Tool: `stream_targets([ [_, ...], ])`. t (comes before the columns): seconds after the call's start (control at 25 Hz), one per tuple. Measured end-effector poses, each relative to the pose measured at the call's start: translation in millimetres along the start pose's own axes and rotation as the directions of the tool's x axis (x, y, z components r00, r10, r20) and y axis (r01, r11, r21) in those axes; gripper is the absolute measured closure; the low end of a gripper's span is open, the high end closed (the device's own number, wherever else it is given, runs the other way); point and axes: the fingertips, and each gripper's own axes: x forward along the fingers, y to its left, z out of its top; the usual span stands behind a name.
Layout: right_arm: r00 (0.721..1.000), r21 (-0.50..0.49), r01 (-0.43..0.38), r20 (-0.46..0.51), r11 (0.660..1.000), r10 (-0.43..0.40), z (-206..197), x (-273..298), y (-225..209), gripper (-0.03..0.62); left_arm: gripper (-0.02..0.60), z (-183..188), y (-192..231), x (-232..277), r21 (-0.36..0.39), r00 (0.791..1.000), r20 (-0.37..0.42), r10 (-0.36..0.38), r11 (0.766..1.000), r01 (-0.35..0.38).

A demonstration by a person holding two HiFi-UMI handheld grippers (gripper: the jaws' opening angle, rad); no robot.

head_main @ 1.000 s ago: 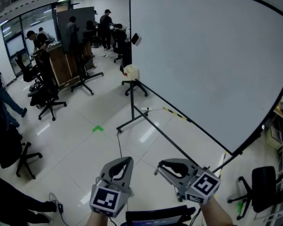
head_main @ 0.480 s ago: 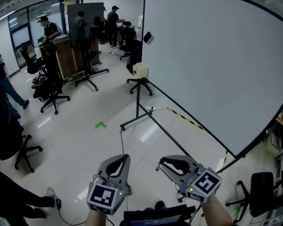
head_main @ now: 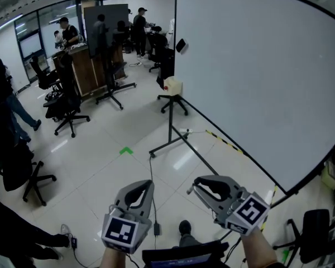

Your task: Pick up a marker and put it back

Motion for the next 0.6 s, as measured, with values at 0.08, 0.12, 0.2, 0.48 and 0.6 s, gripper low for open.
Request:
stream_targets([
  [0.08, 1.000, 0.013, 0.000, 0.009, 1.000, 0.000, -1.3, 4.7, -15.3, 0.511, 0.581, -0.2, 6.5, 9.2, -0.002, 1.000, -0.007, 0.015, 1.000, -0.015],
  [0.12, 1.000, 0.019, -0.002, 0.010, 1.000, 0.002, -4.3, 7.3, -24.7, 0.511, 0.581, -1.4, 10.0, 16.1, -0.004, 1.000, -0.014, 0.023, 1.000, -0.023],
  [0.2, 1.000, 0.033, -0.004, 0.019, 0.999, 0.004, -11.7, 15.3, -46.6, 0.511, 0.581, -5.4, 19.0, 33.8, -0.001, 0.999, -0.038, 0.037, 0.999, -0.037],
  [0.48, 1.000, 0.134, -0.024, 0.021, 0.991, 0.022, -51.8, 41.7, -160.4, 0.511, 0.581, -14.5, 45.7, 146.8, 0.020, 0.990, -0.128, 0.057, 0.998, -0.055],
  [0.6, 0.998, 0.135, -0.049, 0.034, 0.990, 0.045, -56.4, 51.6, -205.1, 0.511, 0.581, -8.4, 52.3, 194.0, 0.041, 0.989, -0.135, 0.065, 0.997, -0.060],
])
